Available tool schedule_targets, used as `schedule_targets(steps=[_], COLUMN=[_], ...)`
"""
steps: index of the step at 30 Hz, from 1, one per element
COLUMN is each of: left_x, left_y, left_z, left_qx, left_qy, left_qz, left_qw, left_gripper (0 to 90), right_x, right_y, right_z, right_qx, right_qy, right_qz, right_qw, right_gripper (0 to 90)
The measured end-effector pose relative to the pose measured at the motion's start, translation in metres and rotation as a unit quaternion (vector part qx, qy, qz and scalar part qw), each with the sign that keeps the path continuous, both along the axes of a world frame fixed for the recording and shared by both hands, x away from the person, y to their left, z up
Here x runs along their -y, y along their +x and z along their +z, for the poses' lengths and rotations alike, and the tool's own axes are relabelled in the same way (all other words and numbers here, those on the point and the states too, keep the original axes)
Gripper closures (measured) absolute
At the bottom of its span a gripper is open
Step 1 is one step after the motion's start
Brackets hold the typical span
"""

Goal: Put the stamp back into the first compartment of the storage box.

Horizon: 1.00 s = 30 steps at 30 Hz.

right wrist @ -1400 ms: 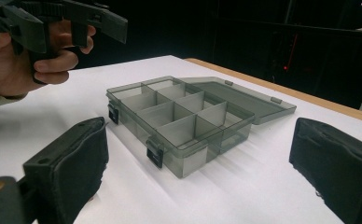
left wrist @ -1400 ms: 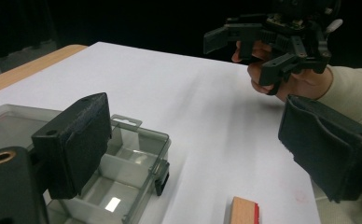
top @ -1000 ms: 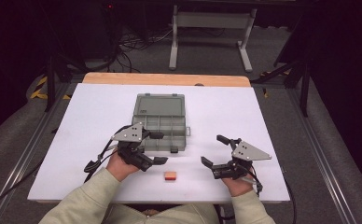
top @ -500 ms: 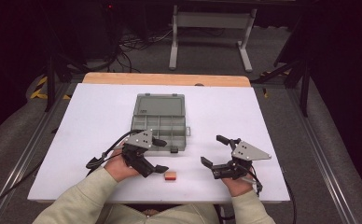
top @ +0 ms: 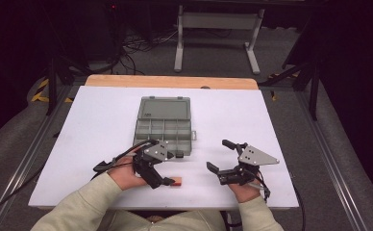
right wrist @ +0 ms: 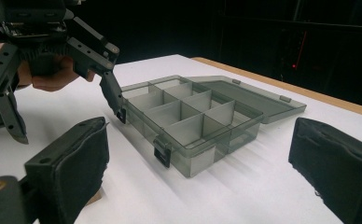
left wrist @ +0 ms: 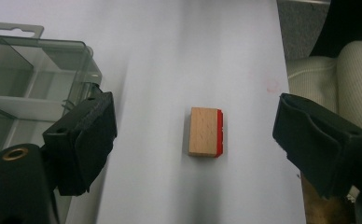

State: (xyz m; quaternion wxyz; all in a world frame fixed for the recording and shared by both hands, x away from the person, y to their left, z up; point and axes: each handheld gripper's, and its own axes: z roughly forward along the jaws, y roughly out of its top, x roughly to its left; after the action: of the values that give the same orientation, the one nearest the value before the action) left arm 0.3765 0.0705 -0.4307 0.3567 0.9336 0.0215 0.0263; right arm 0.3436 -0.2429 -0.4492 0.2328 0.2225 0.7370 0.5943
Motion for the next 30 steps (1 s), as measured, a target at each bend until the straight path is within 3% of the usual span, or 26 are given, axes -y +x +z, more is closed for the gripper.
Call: schedule_targets(steps=[10, 15, 23, 30], left_x=[0.012, 0.021, 0.027, 0.032], left_y=[0.0, 0.001, 0.003, 0.004], left_z=[-0.003, -0.007, -0.014, -0.017], left_qx=[-0.01, -0.023, -0.042, -0.045], left_qy=[0.056, 0.085, 0.108, 0.125], left_qz=[-0.01, -0.019, -0.026, -0.033], left_qw=[0.9983, 0.996, 0.9929, 0.9906], left_gripper=[16.5, 17.3, 22.0, 27.6], right_x=[0.0, 0.0, 0.0, -0.001], right_y=[0.0, 0.0, 0.001, 0.001], right_z=[0.0, 0.0, -0.001, -0.001], right_qx=[0.0, 0.0, -0.001, -0.003], right_qy=[0.0, -0.001, -0.002, -0.002], right_qz=[0.002, 0.003, 0.005, 0.006], right_qw=[1.0, 1.0, 1.0, 1.0], right_gripper=[5.5, 5.6, 5.7, 6.0])
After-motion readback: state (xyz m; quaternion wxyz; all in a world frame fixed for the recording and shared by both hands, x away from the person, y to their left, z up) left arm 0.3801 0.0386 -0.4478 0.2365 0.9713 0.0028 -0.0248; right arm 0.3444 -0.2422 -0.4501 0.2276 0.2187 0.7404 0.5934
